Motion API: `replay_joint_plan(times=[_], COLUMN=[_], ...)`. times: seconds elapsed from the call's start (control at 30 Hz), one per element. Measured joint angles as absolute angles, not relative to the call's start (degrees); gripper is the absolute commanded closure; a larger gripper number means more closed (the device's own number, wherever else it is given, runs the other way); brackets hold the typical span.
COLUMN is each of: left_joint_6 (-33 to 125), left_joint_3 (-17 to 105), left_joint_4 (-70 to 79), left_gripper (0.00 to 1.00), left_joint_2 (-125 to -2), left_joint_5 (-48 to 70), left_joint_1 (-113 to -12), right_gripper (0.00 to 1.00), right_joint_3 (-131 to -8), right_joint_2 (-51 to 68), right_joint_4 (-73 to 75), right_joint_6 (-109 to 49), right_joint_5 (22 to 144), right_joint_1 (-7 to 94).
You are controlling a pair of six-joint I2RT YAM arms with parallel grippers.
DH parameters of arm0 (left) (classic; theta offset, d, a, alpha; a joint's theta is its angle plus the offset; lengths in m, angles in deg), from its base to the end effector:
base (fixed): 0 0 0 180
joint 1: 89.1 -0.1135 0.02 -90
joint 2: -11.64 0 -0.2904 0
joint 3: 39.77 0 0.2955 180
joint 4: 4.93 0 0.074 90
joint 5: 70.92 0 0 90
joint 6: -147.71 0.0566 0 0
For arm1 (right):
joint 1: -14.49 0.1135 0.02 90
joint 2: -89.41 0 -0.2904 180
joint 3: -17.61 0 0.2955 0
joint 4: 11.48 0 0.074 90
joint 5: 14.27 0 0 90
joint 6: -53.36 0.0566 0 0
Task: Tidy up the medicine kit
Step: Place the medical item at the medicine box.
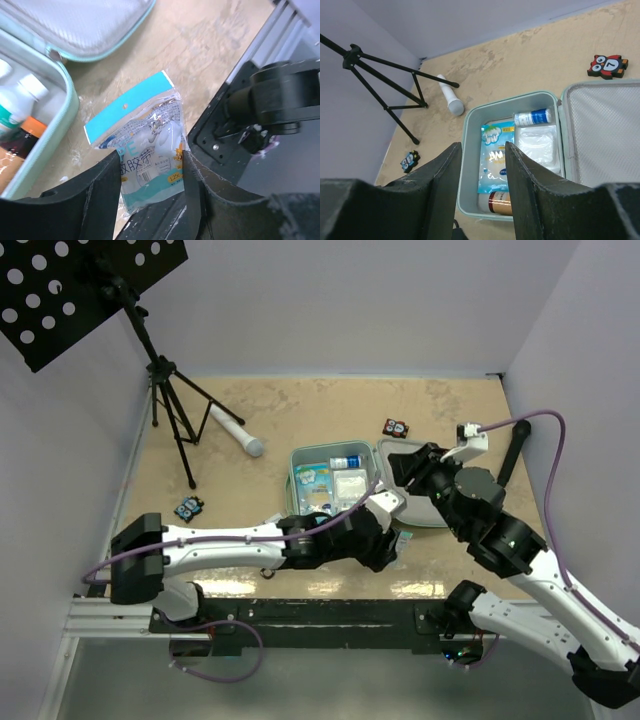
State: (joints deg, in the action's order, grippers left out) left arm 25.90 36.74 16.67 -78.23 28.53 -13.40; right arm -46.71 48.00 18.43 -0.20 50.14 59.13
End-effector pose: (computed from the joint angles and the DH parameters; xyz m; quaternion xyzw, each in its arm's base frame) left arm 0.1111 -0.3981 0.2612 0.2950 0.8340 -0.3282 0.3312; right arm 0.1584 0.1221 0.4054 0.0942 0.7390 0.2939 0.5989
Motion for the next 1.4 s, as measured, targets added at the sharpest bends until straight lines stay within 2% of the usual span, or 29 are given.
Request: replay_joint_plan(times=[0.3, 0.67, 0.97, 1.4], left_joint_6=[25.81, 25.33, 23.71, 19.73], left_joint_3=[36.74, 35.78, 36.5, 43.71], left_joint_4=[18.73, 21.96, 22.05, 22.38], left_gripper=[0.47, 0.41, 0.41, 0.41], left_joint_2=[-70.82, -69.73, -79.37, -90.21], left_joint_5=[34.85, 41.45, 43.11, 43.61], left_joint_1=[-16.72, -28.96, -33.39, -38.38], right_gripper=[0.55, 0.55, 0.55, 0.55], right_joint_3=[-46.71, -45.57, -45.13, -44.22], right_joint_2=[46.64, 43.76, 36.63, 34.62], right_joint_4=[18.19, 14.65, 11.35, 7.45], right_joint_6=[-0.17, -0.61, -2.29, -5.33], right_joint_5=[50.14, 50.27, 51.28, 51.21], right_joint_1=[59.13, 59.13, 59.13, 59.11])
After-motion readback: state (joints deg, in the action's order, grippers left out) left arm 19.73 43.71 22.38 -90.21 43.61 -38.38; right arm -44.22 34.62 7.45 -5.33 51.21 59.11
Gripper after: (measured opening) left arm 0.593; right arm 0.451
